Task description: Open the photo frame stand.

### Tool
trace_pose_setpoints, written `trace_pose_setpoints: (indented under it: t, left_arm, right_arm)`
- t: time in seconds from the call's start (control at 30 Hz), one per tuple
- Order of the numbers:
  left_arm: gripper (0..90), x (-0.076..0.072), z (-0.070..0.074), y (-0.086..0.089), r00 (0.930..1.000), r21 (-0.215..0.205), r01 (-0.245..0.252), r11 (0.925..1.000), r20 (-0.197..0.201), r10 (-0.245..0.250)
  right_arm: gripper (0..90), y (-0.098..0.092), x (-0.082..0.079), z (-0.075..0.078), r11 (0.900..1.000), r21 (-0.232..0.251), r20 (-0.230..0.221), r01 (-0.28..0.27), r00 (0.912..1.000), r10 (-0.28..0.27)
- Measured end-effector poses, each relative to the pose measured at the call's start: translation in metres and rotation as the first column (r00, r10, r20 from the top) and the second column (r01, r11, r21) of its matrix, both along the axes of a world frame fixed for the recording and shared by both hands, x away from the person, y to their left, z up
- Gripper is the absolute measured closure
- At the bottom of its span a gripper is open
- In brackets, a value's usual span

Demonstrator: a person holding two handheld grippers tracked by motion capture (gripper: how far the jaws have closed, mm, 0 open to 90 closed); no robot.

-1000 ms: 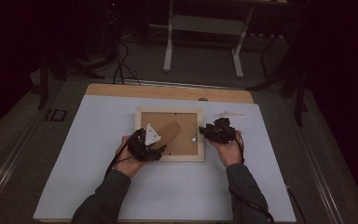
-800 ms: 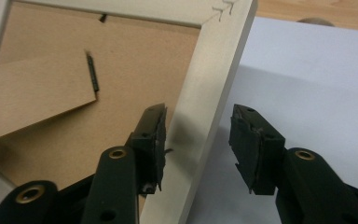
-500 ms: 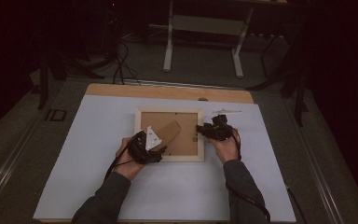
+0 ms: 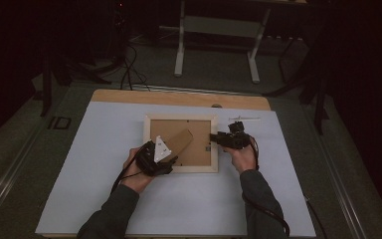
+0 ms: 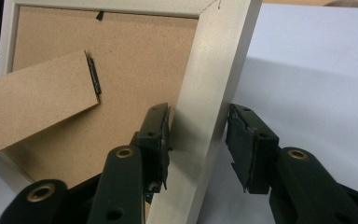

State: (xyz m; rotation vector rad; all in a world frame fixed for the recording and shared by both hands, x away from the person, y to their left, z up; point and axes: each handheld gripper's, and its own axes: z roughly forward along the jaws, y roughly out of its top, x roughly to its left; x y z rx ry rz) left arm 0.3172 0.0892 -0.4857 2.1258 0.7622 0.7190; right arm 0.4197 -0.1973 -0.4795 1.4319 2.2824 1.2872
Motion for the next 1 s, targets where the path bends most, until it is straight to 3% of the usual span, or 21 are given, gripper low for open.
trace_pose_setpoints:
  t: [0.2, 0.33, 0.43, 0.63, 0.73, 1.0]
  left_arm:
    - [37.9, -0.001, 0.000, 0.000, 1.0000, 0.000, 0.001, 1.0000, 0.006, -0.001]
    - [38.0, -0.003, -0.001, -0.003, 0.9996, 0.036, -0.005, 0.9993, 0.028, 0.004]
    - [38.0, -0.003, -0.001, -0.002, 0.9996, 0.025, -0.002, 0.9997, 0.028, 0.002]
    - [38.0, -0.004, 0.000, -0.002, 0.9989, 0.026, 0.010, 0.9996, 0.045, -0.011]
    - [38.0, -0.006, 0.001, -0.002, 0.9983, 0.032, 0.016, 0.9994, 0.055, -0.018]
    - [38.0, -0.004, 0.000, 0.000, 0.9985, 0.018, 0.026, 0.9995, 0.048, -0.027]
  right_arm:
    - [60.2, 0.001, -0.001, 0.000, 1.000, -0.005, 0.010, 0.004, 0.9999, -0.004]
    - [60.0, 0.001, 0.000, 0.001, 1.000, -0.009, 0.005, -0.005, 1.0000, 0.005]
    - [59.3, 0.001, 0.001, 0.001, 1.000, -0.008, 0.004, -0.015, 0.9999, 0.015]
    - [56.6, -0.004, 0.005, 0.002, 0.999, 0.014, -0.010, -0.032, 0.9994, 0.033]
    - [53.0, -0.005, 0.009, 0.002, 0.997, 0.044, -0.039, -0.057, 0.9975, 0.058]
    - [58.5, -0.011, 0.007, 0.003, 0.996, 0.067, -0.040, -0.060, 0.9972, 0.063]
